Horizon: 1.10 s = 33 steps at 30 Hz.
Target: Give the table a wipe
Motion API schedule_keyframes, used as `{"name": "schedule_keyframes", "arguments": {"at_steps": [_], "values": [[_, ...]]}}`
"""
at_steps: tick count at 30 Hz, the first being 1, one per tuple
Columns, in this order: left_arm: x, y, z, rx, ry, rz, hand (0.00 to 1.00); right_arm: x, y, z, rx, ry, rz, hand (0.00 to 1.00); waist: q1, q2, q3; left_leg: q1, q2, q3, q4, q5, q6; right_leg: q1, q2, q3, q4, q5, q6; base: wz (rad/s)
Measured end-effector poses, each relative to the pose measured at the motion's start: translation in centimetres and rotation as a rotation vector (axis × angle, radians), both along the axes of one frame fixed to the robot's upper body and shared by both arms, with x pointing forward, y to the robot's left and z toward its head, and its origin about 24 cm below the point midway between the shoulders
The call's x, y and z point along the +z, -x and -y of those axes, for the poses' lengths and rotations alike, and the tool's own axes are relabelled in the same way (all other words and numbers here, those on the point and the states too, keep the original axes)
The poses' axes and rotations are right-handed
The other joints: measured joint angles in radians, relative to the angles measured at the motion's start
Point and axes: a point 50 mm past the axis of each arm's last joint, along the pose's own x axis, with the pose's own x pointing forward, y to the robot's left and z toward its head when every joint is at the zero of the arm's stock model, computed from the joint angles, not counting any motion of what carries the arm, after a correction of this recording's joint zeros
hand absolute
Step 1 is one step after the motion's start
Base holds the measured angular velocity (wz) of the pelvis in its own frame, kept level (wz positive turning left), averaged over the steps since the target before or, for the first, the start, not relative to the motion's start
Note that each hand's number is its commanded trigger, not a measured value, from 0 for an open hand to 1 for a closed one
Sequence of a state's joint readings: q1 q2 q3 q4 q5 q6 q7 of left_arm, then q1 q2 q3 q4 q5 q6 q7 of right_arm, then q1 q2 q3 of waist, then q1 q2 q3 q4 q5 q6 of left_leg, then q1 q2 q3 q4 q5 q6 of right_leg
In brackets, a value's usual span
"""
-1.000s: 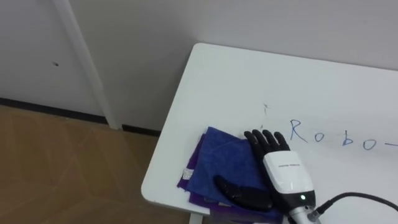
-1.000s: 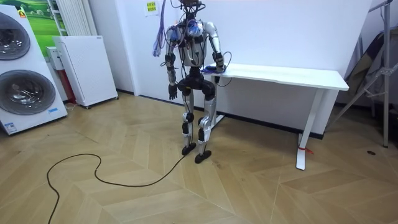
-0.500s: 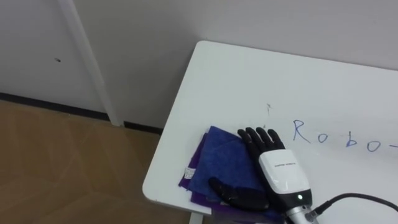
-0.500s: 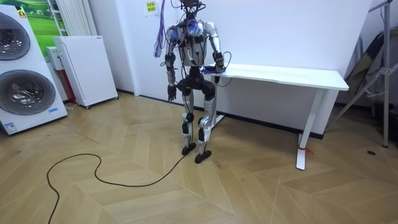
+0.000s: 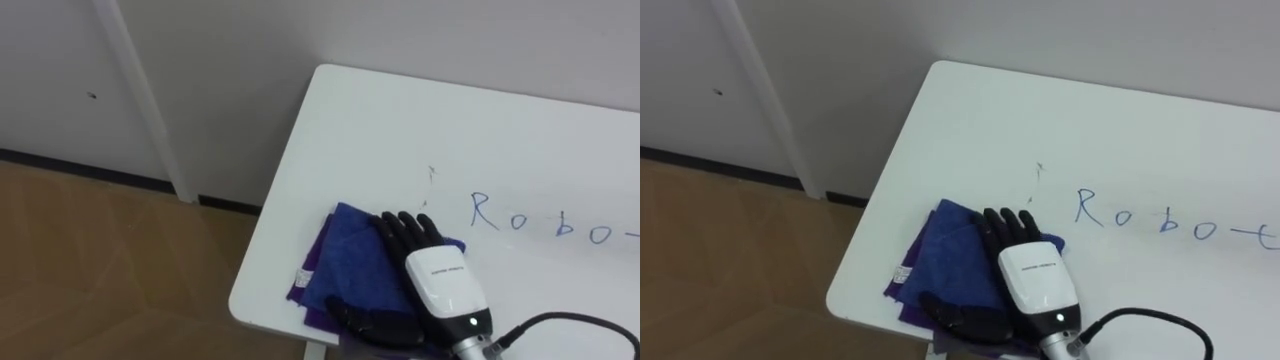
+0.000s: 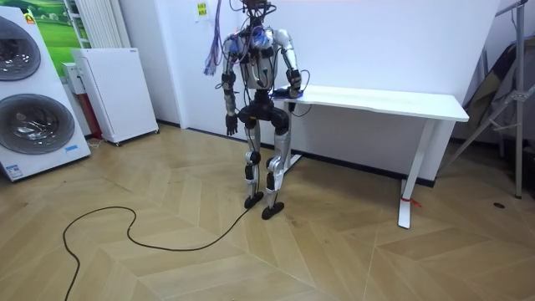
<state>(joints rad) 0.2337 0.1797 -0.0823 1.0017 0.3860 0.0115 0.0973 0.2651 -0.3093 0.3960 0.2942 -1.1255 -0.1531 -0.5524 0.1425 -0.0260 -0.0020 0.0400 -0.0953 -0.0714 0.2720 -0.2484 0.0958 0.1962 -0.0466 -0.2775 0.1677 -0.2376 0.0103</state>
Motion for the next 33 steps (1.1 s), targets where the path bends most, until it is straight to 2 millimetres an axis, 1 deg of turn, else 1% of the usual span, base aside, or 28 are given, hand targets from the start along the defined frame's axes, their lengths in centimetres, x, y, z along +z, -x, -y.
{"name": "schedule_keyframes", "arguments": {"at_steps": [2,3,4,9,15,20,23,27,33], "values": [[0.0,0.0,0.0,0.0,-0.001,-0.001,0.0,-0.1,0.0,0.0,-0.002,-0.001,-0.008,0.0,-0.001,0.0,0.0003,0.003,0.0,0.0,0.001,0.0,0.0,0.004,-0.001,0.0,0.0,0.0,0.0,0.0],[0.0,0.0,0.0,0.0,-0.002,-0.003,0.0,-0.1,0.0,0.0,-0.008,-0.007,-0.017,0.85,-0.001,0.0,0.0005,0.005,-0.001,0.0,0.001,0.0,0.0,0.007,-0.001,-0.001,0.0,0.0,0.0,0.05],[0.0,0.0,0.0,0.0,-0.002,-0.003,0.0,-0.1,0.1,0.0,-0.014,-0.003,-0.019,1.0,-0.003,-0.001,0.0006,0.006,-0.001,0.0,0.001,0.0,0.0,0.008,-0.001,-0.001,0.0,0.0,0.0,0.06],[0.0,0.1,0.0,0.002,-0.006,-0.008,0.0,-0.1,-0.1,0.1,-0.027,0.01,-0.02,1.0,-0.003,0.0,0.0005,0.006,-0.001,0.0,0.0,0.0,0.0,0.009,-0.001,-0.001,0.0,0.001,0.002,0.01],[0.0,0.1,-0.1,0.006,-0.013,-0.018,0.0,1.2,-1.1,-0.1,-0.034,-0.013,0.07,1.0,-0.003,0.004,-0.001,0.007,-0.003,-0.012,0.0,0.001,0.002,0.011,-0.002,-0.001,0.0,0.001,0.002,0.04],[0.1,-0.1,-0.1,0.004,-0.013,-0.008,0.0,1.4,-1.2,-0.2,-0.038,-0.036,0.089,1.0,-0.003,0.004,-0.0015,0.007,-0.005,-0.014,0.0,0.002,0.003,0.013,-0.002,0.0,0.0,0.001,0.002,0.03],[0.2,-0.5,0.0,0.0,-0.012,0.014,0.0,1.6,-1.0,-0.6,-0.036,-0.072,0.088,1.0,-0.003,0.005,-0.0014,0.013,-0.005,-0.015,-0.001,0.002,0.003,0.018,-0.002,0.0,-0.001,0.001,0.002,0.0],[0.3,-0.6,0.0,-0.018,-0.019,0.017,0.0,1.5,-1.0,-0.4,-0.043,-0.071,0.084,1.0,-0.006,0.009,-0.0009,0.022,-0.005,-0.018,-0.001,0.002,0.003,0.031,-0.002,0.002,-0.002,0.001,0.002,0.05],[0.2,-0.3,0.1,-0.013,-0.019,0.012,0.0,1.6,-1.2,0.0,-0.052,-0.069,0.089,1.0,-0.01,0.02,-0.0017,0.025,-0.005,-0.011,0.0,0.002,0.004,0.035,-0.003,0.002,-0.002,0.001,0.002,0.0]]}}
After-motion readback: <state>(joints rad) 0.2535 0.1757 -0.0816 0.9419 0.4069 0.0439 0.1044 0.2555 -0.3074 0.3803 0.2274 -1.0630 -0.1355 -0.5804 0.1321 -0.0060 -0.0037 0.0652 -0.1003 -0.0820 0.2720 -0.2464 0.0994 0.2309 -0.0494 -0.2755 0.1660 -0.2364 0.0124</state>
